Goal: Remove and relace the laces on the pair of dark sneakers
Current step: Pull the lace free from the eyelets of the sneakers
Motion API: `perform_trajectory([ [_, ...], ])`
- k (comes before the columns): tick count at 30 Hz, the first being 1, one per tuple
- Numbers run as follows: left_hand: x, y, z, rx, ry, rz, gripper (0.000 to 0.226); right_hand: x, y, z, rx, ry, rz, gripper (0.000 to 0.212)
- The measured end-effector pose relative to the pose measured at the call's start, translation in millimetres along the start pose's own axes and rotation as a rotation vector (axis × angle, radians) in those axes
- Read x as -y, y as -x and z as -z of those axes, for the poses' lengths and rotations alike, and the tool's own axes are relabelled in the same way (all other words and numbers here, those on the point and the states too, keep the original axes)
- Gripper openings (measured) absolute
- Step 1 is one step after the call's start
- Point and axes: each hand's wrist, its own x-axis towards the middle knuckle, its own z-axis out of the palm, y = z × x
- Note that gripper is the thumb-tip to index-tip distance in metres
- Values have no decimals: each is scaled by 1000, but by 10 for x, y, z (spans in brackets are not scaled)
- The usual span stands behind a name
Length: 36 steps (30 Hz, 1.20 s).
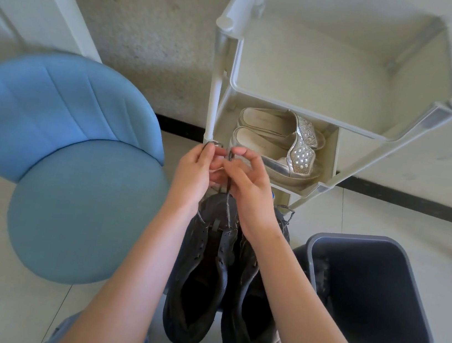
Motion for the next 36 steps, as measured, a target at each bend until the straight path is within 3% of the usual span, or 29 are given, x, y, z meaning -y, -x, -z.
perform_trajectory([
  [2, -100, 65, -31, 89, 108, 34, 35, 79, 33, -68, 50, 33, 87, 17],
  [7, -408, 157, -24, 120, 57, -82, 34, 222, 96, -119, 175, 313, 251, 17],
  [12, -621, 197, -171, 138, 130, -90, 31, 179, 169, -142, 68, 457, 265, 19],
  [15, -626, 180, -233, 106, 160, -110, 33, 166, 174, -43, -15, 467, 127, 39],
  [18, -586, 193, -236, 161, 125, -104, 31, 111, 104, 140, 210, 695, -79, 54],
  [20, -589, 201, -249, 206, 121, -90, 30, -32, 95, 197, 360, 940, -243, 48],
  [23, -599, 174, -236, 232, 135, -83, 29, -192, 117, 208, 370, 1124, -351, 15],
  [26, -618, 165, -194, 228, 101, -52, 26, -109, 112, 141, 366, 980, -252, 21],
  [29, -617, 159, -163, 206, 31, -35, 23, 85, 116, 52, 322, 587, -206, 29],
  [31, -613, 152, -119, 202, -209, -29, 30, 154, 125, 41, 339, 415, -163, 29],
  [33, -518, 137, -36, 188, -555, -21, 51, 182, 143, 34, 333, 396, -127, 30],
  [36, -220, 168, 152, 205, -694, 82, 68, 251, 176, -29, 283, 447, -46, 38],
])
